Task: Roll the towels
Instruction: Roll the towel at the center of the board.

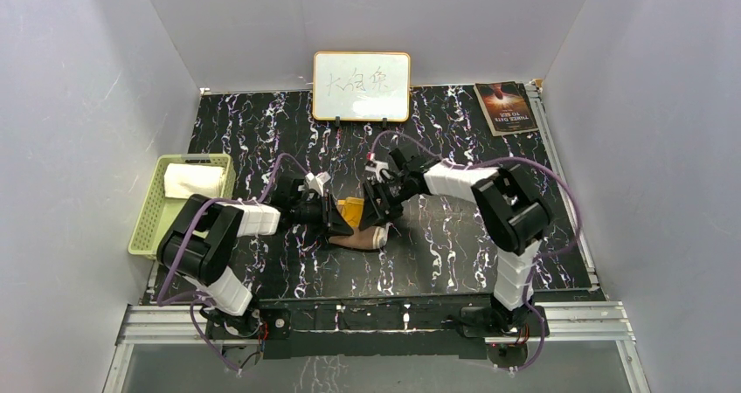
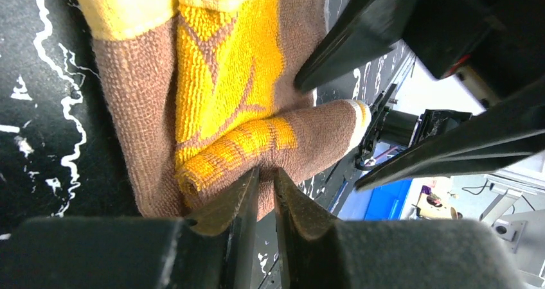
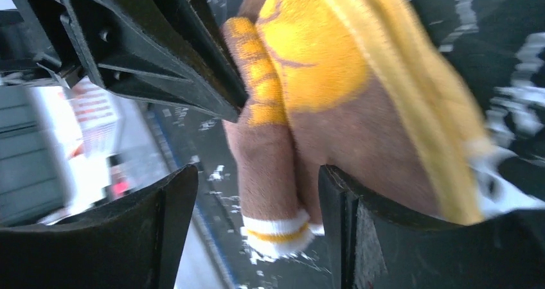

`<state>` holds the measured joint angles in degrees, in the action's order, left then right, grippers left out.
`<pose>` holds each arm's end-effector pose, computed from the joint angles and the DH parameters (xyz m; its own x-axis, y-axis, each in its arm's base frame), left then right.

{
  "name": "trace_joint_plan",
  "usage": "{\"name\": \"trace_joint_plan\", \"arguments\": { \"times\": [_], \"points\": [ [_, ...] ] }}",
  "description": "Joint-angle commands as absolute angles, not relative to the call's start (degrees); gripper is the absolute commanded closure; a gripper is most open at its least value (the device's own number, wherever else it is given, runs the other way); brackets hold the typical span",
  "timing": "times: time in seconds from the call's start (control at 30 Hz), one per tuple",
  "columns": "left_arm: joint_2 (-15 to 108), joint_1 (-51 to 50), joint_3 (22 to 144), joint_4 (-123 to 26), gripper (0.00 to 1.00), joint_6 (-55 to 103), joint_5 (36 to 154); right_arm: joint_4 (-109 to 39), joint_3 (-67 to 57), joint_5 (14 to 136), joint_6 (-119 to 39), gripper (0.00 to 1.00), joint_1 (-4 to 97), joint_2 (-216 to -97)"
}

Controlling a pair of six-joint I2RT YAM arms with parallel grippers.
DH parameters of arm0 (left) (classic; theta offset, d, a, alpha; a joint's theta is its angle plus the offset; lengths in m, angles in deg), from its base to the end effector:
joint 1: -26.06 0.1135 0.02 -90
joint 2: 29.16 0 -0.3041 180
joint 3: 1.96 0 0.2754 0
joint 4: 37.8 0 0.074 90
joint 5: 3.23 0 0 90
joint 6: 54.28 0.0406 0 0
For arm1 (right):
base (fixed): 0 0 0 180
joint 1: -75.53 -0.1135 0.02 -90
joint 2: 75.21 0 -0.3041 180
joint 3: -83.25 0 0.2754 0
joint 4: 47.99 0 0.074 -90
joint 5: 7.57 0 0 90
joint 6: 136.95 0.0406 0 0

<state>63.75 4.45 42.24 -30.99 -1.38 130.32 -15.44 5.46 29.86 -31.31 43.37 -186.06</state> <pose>0.2632 -0.1343 0.1412 -0.9438 -0.0964 -0.3161 0.2186 0.5352 -0.8160 0.3213 0.2401 0.1576 -0.9045 -0.3752 -0.2027 -0.3710 0.4581 0.8078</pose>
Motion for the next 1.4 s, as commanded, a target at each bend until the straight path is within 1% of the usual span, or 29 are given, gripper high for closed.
{"name": "trace_joint_plan", "arguments": {
  "times": [0.0, 0.07, 0.13, 0.23, 0.3, 0.37, 0.5, 0.63, 0.77, 1.0, 1.1, 1.17, 1.23, 1.3, 1.37],
  "points": [
    [67.0, 4.4, 42.1, -34.8, 0.84, 2.6, 122.1, -16.3, 5.4, 50.1, -39.3, 0.32, 43.8, -174.6],
    [67.4, 4.4, 42.3, -35.5, 0.84, 3.3, 122.1, -22.8, 10.3, 55.6, -41.2, 0.31, 43.0, -167.7],
    [67.7, 4.4, 42.7, -36.5, 0.84, 4.0, 122.0, -30.2, 16.0, 58.0, -45.3, 0.3, 41.6, -161.5],
    [68.0, 4.4, 43.3, -38.1, 0.85, 4.9, 121.9, -38.9, 24.4, 59.1, -57.4, 0.28, 37.1, -153.0],
    [68.0, 4.4, 43.5, -38.8, 0.85, 5.1, 121.8, -41.5, 28.9, 59.0, -65.2, 0.26, 33.8, -149.3],
    [68.1, 4.4, 43.7, -39.2, 0.85, 5.3, 121.6, -40.4, 30.1, 59.9, -71.9, 0.26, 31.0, -147.7],
    [68.2, 4.4, 43.6, -39.3, 0.85, 5.0, 121.6, -36.4, 29.7, 65.7, -79.9, 0.28, 24.9, -149.9],
    [68.1, 4.4, 43.5, -39.7, 0.85, 5.0, 121.6, -36.1, 29.8, 70.2, -83.7, 0.31, 20.5, -154.2],
    [68.0, 4.4, 43.5, -39.9, 0.85, 5.0, 121.8, -39.6, 31.1, 70.9, -83.6, 0.32, 19.1, -157.9],
    [68.6, 4.4, 43.7, -40.7, 0.85, 5.5, 122.3, -41.6, 31.6, 73.5, -81.2, 0.38, 18.5, -163.1],
    [68.9, 4.4, 43.8, -40.8, 0.84, 5.3, 123.0, -39.7, 31.4, 73.8, -80.8, 0.43, 18.5, -164.8],
    [69.1, 4.4, 44.1, -40.6, 0.84, 4.8, 123.3, -37.9, 30.8, 74.8, -80.4, 0.48, 18.5, -165.9],
    [69.2, 4.4, 44.3, -40.5, 0.83, 4.4, 123.8, -35.7, 30.1, 76.0, -80.0, 0.57, 18.5, -166.9],
    [69.0, 4.5, 44.4, -40.3, 0.82, 4.0, 124.5, -34.3, 29.7, 77.2, -79.5, 0.61, 18.5, -167.6],
    [68.9, 5.0, 44.4, -39.3, 0.81, 3.1, 126.5, -32.7, 29.4, 77.7, -79.1, 0.67, 18.5, -168.4]
  ]
}}
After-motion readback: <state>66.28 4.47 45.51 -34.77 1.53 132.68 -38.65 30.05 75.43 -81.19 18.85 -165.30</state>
